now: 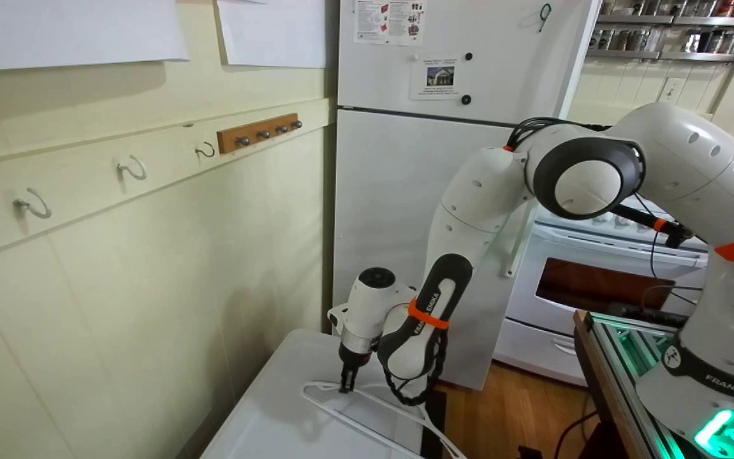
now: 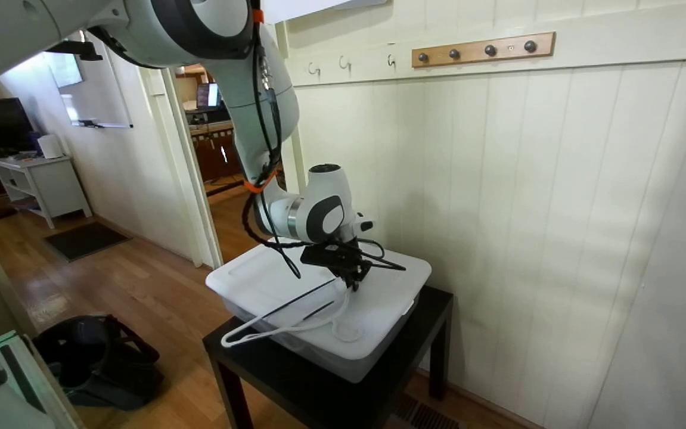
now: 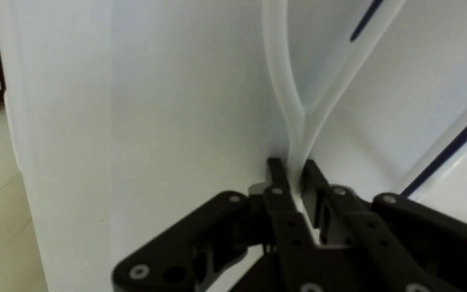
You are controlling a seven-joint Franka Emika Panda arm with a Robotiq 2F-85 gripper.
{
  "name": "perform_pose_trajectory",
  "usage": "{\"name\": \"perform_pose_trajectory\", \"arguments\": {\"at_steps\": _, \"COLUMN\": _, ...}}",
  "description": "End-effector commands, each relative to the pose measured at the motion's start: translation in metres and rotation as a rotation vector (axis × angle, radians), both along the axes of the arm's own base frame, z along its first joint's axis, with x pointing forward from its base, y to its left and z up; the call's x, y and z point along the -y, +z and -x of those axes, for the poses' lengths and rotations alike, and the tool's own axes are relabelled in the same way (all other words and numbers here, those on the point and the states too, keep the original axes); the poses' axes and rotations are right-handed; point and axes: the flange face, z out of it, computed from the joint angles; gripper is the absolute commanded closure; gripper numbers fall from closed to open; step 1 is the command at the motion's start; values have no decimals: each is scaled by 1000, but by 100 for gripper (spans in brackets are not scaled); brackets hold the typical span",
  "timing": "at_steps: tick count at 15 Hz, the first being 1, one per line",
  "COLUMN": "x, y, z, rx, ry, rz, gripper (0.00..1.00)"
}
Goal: Put the hanger on the hook
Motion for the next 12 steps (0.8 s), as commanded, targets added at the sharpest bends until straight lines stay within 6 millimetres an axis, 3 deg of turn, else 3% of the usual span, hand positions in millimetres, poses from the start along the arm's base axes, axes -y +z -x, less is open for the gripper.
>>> {"name": "perform_pose_trajectory", "arguments": {"at_steps": 1, "x": -21, "y": -7, "z": -3, "rx": 13, "ry": 149, "rz": 56, "gripper": 96}}
{"name": "perform_pose_trajectory", "arguments": {"at_steps": 12, "x": -67, "y": 14, "z": -31, "rx": 4, "ry": 615, "rz": 209, "gripper": 96}}
